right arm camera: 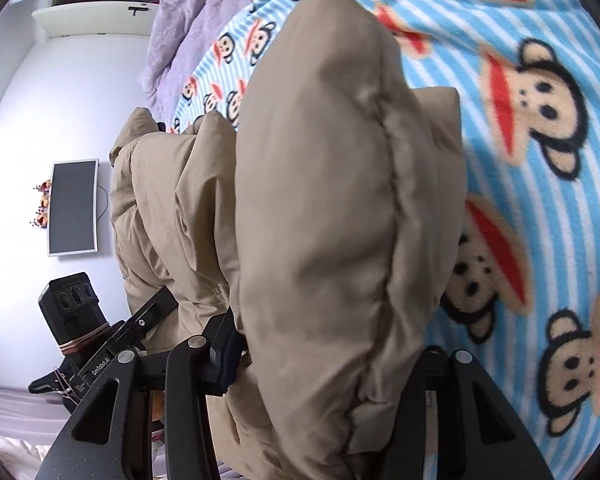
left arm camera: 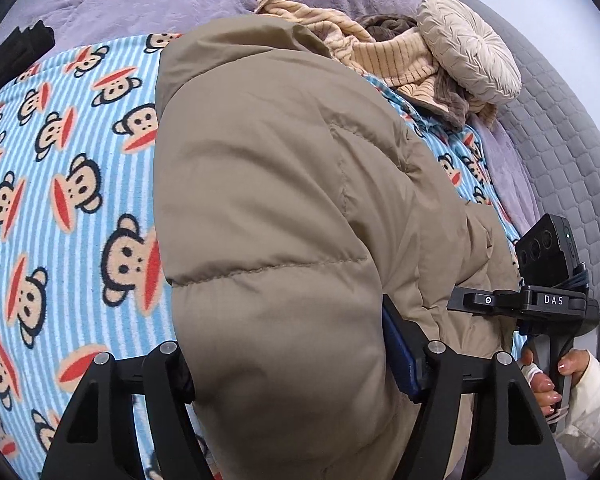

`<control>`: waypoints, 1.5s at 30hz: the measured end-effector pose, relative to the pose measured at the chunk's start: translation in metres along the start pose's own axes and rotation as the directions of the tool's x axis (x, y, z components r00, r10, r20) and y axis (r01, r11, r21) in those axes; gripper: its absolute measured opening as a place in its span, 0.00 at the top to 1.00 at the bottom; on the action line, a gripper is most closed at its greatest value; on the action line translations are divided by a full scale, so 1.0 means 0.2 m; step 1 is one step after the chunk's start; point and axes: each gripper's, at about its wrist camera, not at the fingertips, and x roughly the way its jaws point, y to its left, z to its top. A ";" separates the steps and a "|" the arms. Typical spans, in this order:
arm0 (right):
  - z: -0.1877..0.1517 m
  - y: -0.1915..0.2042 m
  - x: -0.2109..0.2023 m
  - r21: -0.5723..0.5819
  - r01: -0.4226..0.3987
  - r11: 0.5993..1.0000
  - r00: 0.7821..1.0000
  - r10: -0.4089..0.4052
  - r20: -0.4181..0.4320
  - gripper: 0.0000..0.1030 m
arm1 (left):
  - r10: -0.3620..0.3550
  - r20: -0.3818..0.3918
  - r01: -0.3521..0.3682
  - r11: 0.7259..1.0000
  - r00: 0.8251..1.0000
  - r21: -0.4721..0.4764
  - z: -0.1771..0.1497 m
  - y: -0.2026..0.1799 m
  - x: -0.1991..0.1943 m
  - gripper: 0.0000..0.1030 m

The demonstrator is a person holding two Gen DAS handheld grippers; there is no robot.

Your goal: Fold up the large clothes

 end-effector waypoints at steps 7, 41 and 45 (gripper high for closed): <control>-0.08 0.27 0.19 -0.030 0.003 1.000 1.000 -0.002 0.026 0.53 | 0.015 0.015 -0.015 1.000 1.000 -0.001 0.11 0.43 -0.18 0.30; -0.24 1.05 0.68 -0.150 0.413 0.898 0.895 -0.371 0.247 0.45 | 0.224 0.050 -0.218 0.970 0.973 -0.109 0.23 1.42 -0.28 0.21; -0.22 1.28 0.60 -0.246 0.430 0.868 0.876 -0.335 0.348 0.57 | 0.236 0.044 -0.230 0.967 0.971 -0.107 0.23 1.42 -0.26 0.19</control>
